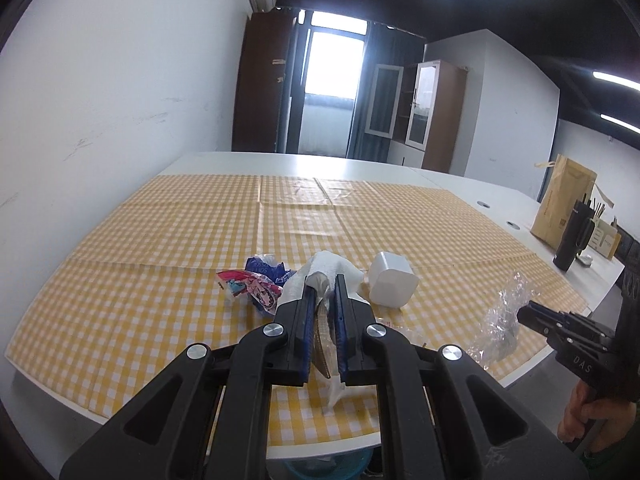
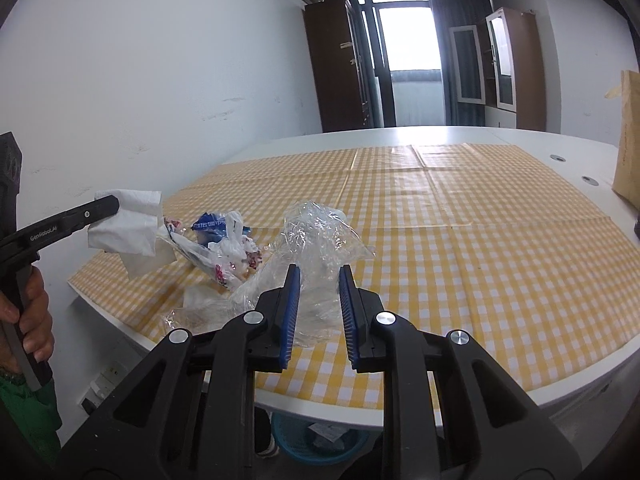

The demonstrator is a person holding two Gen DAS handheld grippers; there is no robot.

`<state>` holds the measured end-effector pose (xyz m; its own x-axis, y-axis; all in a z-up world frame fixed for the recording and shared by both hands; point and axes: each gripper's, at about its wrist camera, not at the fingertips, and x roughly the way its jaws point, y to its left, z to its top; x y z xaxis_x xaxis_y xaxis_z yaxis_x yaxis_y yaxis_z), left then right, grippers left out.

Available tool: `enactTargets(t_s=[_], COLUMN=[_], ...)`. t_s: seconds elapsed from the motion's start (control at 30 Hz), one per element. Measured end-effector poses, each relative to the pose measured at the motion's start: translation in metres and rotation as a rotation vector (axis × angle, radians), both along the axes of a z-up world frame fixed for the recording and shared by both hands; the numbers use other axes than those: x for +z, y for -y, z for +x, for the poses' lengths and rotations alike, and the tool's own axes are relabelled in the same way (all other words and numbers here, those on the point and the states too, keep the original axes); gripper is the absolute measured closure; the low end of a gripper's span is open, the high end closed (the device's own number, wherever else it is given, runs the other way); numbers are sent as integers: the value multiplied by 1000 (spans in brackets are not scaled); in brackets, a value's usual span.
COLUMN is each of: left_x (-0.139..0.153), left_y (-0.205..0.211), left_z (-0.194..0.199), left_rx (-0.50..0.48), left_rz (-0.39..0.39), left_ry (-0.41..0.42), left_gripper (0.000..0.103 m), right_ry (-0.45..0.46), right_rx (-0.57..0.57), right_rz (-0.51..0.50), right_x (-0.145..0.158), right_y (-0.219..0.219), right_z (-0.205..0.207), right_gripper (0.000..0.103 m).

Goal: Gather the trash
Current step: 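Grasp the white tissue with the left tool while the right tool grasps clear plastic wrap, then lift the tissue with the left tool while the right tool lifts the plastic wrap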

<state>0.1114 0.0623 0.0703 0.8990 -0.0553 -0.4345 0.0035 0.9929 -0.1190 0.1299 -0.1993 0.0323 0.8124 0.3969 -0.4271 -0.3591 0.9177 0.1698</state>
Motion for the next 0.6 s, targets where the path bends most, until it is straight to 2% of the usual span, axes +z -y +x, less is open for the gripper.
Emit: enactTargets(t_s=[0.3,0.6], left_x=[19,6], left_y=[-8,-30], left_z=[-8,-1], left_rx=[14,36], left_rz=[-27,-128], left_ry=[33,-21], left_gripper=[95,94], right_ry=[21,7], right_rx=[13,22], right_rz=[1,-3], right_x=[5,-2], right_y=[-7,-10], right_z=[-19,-21], right_gripper=[84,84])
